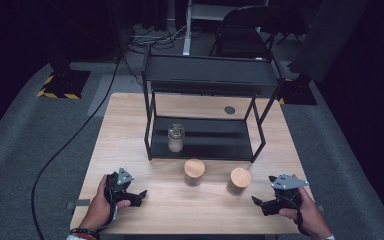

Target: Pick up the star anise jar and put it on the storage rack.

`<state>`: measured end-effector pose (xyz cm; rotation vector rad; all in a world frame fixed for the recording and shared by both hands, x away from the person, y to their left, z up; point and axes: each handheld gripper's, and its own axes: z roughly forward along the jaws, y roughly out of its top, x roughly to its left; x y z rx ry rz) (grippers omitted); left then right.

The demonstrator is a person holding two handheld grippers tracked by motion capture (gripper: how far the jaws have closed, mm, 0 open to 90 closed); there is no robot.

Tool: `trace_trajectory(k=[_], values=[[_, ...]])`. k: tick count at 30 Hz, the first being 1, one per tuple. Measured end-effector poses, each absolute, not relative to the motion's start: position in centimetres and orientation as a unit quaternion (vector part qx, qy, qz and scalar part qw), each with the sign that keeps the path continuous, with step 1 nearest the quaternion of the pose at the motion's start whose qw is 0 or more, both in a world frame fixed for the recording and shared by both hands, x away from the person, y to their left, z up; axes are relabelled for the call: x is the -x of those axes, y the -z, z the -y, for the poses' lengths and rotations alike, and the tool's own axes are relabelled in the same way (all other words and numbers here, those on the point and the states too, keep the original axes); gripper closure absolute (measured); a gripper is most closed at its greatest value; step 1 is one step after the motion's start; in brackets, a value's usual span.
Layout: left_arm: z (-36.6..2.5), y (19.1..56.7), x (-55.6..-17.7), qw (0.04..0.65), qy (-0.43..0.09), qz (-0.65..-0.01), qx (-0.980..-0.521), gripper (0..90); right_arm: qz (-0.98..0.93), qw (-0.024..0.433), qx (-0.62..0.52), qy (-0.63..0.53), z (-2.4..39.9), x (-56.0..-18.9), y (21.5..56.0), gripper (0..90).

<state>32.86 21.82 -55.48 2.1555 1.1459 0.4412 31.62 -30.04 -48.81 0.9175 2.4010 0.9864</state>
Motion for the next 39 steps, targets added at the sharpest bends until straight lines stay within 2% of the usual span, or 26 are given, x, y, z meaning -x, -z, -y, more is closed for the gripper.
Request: trace_trajectory(k=[39], values=[[-21.8, 55.5, -32.9, 0.324, -0.168, -0.436, -0.823, 0.0, -0.884, 0.179, -0.252, -0.352, 24.1, -33.5, 47.6, 2.0]])
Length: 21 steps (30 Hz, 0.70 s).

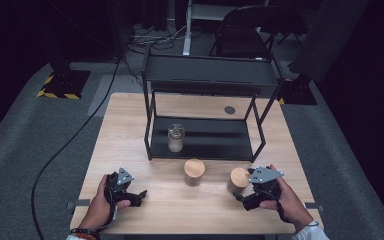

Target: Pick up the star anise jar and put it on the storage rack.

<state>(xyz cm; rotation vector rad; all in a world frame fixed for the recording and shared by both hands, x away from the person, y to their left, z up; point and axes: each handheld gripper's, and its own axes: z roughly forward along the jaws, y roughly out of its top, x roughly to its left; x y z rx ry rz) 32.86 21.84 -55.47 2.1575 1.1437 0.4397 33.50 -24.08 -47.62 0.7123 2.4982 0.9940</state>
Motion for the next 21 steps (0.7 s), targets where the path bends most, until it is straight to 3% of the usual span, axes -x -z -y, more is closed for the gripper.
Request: trace_trajectory(k=[21], values=[[-21.9, 55.5, -32.9, 0.324, -0.168, -0.435, -0.823, 0.0, -0.898, 0.166, -0.213, -0.348, 19.7, -35.0, 46.4, 1.9]])
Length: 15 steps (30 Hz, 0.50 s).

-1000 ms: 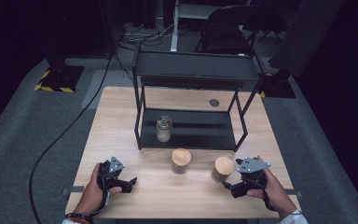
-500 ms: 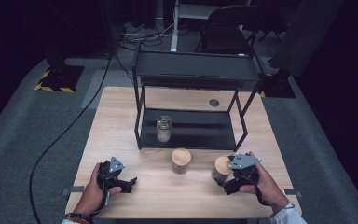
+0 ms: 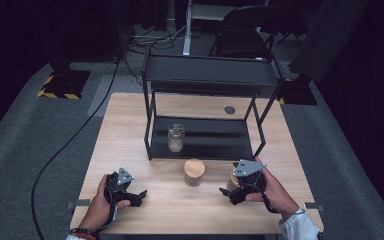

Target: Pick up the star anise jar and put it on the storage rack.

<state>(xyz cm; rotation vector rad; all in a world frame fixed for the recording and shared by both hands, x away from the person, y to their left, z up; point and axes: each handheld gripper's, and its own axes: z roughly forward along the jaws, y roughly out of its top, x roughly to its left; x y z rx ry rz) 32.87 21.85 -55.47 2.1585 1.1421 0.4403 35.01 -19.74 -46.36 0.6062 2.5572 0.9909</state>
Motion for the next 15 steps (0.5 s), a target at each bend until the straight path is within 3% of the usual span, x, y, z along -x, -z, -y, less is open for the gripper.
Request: trace_trajectory(k=[15], values=[[-21.8, 55.5, -32.9, 0.324, -0.168, -0.436, -0.823, 0.0, -0.911, 0.151, -0.199, -0.328, 16.7, -35.9, 46.0, 1.9]])
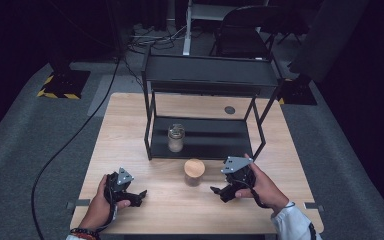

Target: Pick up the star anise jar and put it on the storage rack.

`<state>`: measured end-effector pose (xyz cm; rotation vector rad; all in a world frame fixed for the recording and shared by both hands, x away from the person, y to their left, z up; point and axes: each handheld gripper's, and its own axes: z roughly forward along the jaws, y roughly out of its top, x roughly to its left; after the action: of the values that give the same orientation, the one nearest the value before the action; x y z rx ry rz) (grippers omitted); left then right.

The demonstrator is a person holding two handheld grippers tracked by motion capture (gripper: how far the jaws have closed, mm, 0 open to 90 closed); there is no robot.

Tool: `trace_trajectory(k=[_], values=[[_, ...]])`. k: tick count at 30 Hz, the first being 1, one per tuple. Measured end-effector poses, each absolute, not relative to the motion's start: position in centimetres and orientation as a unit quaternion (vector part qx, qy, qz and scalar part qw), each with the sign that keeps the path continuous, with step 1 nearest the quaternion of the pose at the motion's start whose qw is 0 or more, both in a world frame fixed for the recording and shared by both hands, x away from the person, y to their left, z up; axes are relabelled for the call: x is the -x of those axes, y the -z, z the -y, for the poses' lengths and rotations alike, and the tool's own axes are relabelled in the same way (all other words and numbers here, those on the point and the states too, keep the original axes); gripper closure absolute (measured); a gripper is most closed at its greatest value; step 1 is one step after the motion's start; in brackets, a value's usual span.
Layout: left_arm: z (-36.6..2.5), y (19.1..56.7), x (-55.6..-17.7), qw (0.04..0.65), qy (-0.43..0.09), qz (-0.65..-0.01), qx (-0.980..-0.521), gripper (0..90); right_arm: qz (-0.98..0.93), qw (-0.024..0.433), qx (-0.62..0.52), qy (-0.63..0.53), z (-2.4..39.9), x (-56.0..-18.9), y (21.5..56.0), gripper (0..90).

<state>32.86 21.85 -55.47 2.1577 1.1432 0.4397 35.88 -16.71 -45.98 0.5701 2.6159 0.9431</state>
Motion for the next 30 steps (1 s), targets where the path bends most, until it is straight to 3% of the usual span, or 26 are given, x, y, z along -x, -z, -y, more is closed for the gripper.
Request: trace_trajectory(k=[30], values=[[-21.9, 55.5, -32.9, 0.324, -0.167, -0.435, -0.823, 0.0, -0.928, 0.117, -0.184, -0.303, 11.5, -38.0, 46.7, 2.1]])
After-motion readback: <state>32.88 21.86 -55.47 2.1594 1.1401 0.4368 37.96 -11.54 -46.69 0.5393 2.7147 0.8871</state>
